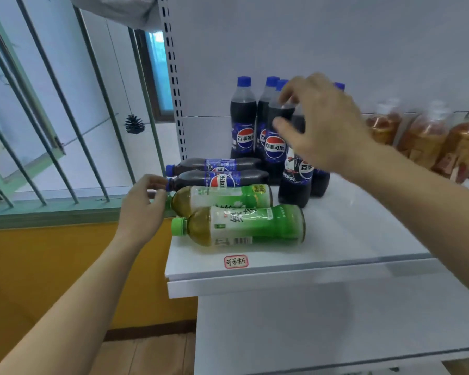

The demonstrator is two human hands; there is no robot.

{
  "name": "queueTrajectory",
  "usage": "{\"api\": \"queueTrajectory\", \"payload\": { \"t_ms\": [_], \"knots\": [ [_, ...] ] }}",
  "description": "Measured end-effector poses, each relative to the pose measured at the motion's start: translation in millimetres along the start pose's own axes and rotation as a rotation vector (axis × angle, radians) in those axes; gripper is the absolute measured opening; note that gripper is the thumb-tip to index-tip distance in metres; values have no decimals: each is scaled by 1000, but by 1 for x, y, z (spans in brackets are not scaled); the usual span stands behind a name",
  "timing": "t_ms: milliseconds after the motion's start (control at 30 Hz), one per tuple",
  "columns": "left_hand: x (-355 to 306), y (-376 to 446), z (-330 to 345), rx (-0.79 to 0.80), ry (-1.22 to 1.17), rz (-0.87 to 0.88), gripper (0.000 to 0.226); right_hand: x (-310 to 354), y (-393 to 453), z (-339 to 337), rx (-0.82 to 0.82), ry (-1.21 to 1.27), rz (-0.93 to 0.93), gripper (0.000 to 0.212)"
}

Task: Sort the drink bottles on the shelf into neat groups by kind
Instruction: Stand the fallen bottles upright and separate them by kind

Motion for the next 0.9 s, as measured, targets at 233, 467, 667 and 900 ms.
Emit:
{"api": "queueTrajectory", "payload": {
  "t_ms": [233, 467, 667, 900],
  "knots": [
    [15, -30, 10, 115, -386, -319, 43, 92, -51, 76, 503, 284, -119, 62],
    [10, -33, 31, 369, -731, -829, 23, 110, -64, 99, 470, 6, -228, 68],
    [-2, -26, 41, 332, -820, -913, 17, 98, -58, 81, 259, 199, -81, 64],
    [-1, -26, 40, 287, -738, -924, 14, 78, -45, 65, -270, 556, 326, 40]
  ]
}}
Point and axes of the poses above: each hand's wrist, its own y-axis towards the middle knuckle, its own z-axis out of the palm, x = y × z, the point moved 1 cm from there along y, towards the middle knuckle, and after that the axes turned 3 degrees about -z, right-handed, at the moved point
